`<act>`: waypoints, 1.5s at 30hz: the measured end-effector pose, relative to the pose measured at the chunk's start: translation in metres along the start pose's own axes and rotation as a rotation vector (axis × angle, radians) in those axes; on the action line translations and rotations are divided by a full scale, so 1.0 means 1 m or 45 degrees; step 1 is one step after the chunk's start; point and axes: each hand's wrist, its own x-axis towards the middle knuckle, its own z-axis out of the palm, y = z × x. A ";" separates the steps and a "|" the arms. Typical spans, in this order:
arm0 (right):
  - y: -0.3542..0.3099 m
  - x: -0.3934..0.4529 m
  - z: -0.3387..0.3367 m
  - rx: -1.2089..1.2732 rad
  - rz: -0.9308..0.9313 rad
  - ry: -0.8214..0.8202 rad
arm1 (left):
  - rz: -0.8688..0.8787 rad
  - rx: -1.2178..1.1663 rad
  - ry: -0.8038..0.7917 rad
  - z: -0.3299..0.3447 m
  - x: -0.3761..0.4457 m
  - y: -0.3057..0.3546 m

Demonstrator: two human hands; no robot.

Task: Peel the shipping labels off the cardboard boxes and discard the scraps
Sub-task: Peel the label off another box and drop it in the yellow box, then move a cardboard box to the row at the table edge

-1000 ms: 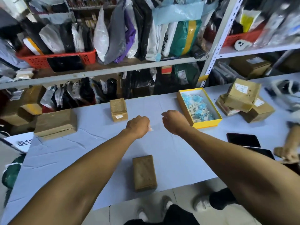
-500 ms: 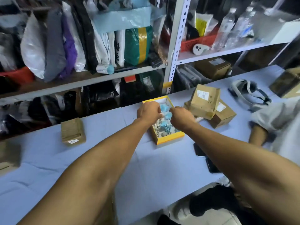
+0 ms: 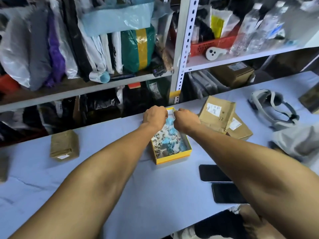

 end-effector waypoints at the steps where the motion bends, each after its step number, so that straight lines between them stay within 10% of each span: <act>1: 0.001 0.002 -0.002 0.003 0.000 -0.003 | 0.009 0.001 0.001 0.001 0.001 0.000; 10: -0.011 0.013 0.005 -0.027 -0.085 -0.009 | 0.050 0.136 -0.229 -0.004 -0.024 -0.015; 23: -0.245 -0.060 0.047 0.010 -0.778 -0.172 | -0.706 0.168 -0.318 -0.022 -0.260 -0.217; 45: -0.283 -0.275 0.193 0.219 -0.484 -0.795 | -0.531 -0.457 -0.692 0.085 -0.453 -0.240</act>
